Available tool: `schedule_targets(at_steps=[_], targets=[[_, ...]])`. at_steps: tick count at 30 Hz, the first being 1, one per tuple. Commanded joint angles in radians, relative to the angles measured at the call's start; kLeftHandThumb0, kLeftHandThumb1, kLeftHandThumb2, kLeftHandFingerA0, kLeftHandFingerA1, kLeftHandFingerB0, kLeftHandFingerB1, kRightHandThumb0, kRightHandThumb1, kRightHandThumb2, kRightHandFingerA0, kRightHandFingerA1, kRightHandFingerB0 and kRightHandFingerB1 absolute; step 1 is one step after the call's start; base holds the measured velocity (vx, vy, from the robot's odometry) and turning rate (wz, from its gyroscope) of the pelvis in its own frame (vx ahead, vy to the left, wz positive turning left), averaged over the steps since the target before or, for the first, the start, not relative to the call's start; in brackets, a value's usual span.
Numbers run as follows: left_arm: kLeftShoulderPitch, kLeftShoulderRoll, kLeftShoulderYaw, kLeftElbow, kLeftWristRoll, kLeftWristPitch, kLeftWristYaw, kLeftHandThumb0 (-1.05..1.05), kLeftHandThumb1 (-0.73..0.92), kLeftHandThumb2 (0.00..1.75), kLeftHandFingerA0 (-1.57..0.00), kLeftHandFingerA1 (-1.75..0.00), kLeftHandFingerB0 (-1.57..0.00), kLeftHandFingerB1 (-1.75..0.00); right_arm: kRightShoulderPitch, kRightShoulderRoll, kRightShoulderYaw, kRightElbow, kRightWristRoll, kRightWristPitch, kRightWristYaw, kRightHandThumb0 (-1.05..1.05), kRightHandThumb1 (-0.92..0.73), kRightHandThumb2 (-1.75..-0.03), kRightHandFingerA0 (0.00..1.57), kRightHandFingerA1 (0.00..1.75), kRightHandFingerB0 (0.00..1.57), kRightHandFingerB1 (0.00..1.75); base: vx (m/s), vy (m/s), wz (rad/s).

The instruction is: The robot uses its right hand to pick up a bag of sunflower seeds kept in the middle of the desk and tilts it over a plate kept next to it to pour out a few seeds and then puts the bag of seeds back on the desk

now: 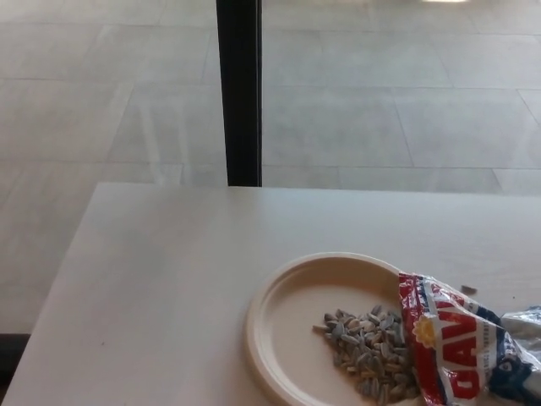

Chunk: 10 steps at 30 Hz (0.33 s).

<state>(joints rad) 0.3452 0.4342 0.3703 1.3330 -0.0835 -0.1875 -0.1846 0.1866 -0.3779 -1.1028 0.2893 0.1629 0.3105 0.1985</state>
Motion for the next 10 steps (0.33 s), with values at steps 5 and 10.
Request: schedule_targets(at_steps=[5, 10], targets=[[-0.02, 0.025, 0.013, -0.005, -0.015, 0.008, 0.003, -0.74, 0.73, 0.62, -0.6, -0.58, -0.49, -0.44, -0.014, 0.107, -0.195, 0.636, 0.172, -0.236, -0.313, -0.81, -0.49, -0.88, 0.0, 0.62, 0.0, 0.25, 0.0, 0.0, 0.0], [-0.035, 0.029, 0.023, -0.001, -0.024, 0.024, 0.004, -0.72, 0.72, 0.62, -0.59, -0.59, -0.49, -0.44, -0.021, 0.128, -0.18, 0.635, 0.186, -0.229, -0.255, -0.71, -0.76, -0.6, 0.0, 1.11, 0.0, 0.17, 0.0, 0.0, 0.0]])
